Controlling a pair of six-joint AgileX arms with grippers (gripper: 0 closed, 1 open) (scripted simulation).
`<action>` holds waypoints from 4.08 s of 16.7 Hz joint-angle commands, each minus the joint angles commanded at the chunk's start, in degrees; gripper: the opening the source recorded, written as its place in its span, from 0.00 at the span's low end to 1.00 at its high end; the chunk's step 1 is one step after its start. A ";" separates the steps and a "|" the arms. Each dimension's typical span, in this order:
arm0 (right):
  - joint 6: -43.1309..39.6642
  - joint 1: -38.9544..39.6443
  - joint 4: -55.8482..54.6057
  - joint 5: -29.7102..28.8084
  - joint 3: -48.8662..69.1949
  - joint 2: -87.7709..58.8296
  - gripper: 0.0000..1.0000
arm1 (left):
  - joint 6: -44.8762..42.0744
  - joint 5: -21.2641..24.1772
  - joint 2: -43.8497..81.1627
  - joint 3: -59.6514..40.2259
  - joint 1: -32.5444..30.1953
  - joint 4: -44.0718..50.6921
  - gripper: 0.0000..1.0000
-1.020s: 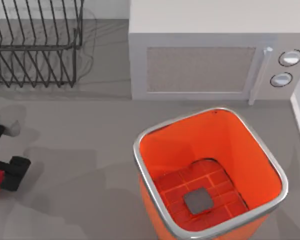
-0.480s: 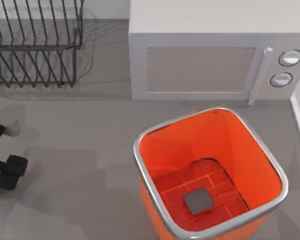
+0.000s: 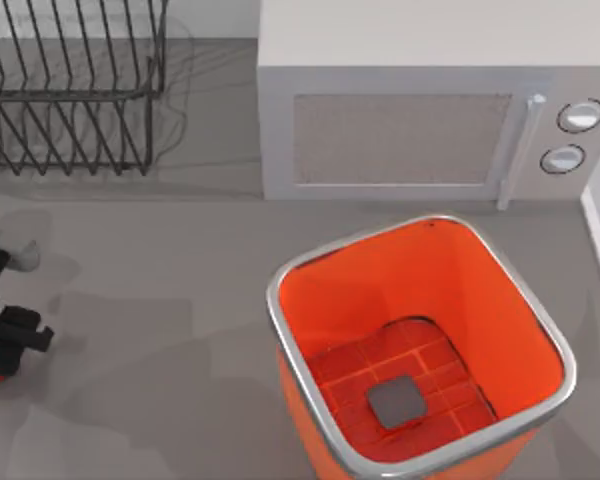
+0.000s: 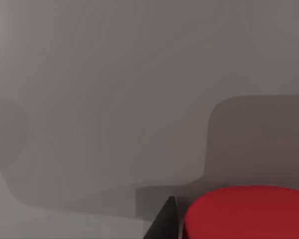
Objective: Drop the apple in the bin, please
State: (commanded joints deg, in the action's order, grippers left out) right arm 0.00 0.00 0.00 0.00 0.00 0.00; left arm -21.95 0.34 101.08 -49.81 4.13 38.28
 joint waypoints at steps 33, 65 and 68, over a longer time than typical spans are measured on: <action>0.00 0.00 0.00 0.00 0.00 0.00 1.00 | -4.82 0.43 4.54 -46.25 -26.81 42.96 0.00; 0.00 0.00 0.00 0.00 0.00 0.00 1.00 | -10.91 0.58 20.70 -53.50 -63.00 32.19 0.23; 0.00 0.00 0.00 0.00 0.00 0.00 1.00 | -10.91 0.58 20.70 -53.50 -63.00 32.19 0.45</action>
State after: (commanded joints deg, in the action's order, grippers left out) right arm 0.00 0.00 0.00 0.00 0.00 0.00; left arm -32.86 0.92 121.78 -103.31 -58.87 70.47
